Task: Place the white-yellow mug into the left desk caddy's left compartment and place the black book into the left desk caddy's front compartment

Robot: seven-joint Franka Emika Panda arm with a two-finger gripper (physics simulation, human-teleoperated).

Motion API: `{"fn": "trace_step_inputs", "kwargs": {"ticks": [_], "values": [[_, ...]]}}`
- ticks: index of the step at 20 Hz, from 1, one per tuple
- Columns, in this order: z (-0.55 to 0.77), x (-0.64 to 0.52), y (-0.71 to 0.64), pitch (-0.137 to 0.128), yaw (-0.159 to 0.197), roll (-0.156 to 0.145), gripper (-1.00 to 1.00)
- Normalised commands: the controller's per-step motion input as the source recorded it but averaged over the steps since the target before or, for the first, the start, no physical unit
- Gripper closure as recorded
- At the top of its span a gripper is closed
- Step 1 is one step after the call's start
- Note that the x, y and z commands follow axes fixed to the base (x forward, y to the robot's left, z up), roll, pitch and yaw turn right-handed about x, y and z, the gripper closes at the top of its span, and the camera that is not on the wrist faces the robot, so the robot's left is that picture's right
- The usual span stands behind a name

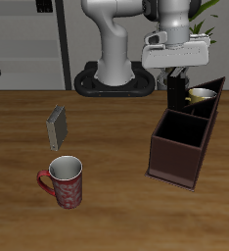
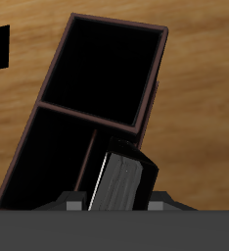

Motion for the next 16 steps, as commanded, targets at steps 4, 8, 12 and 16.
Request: {"fn": "trace_step_inputs", "kwargs": {"ticks": [4,8,12,16], "values": [[-0.06,0.00,0.09,0.007,0.002,0.021,1.00],[-0.07,0.04,0.03,0.017,-0.010,0.008,1.00],[-0.10,0.03,0.07,0.006,0.008,0.022,1.00],[-0.18,0.08,0.07,0.034,0.009,0.017,1.00]]}}
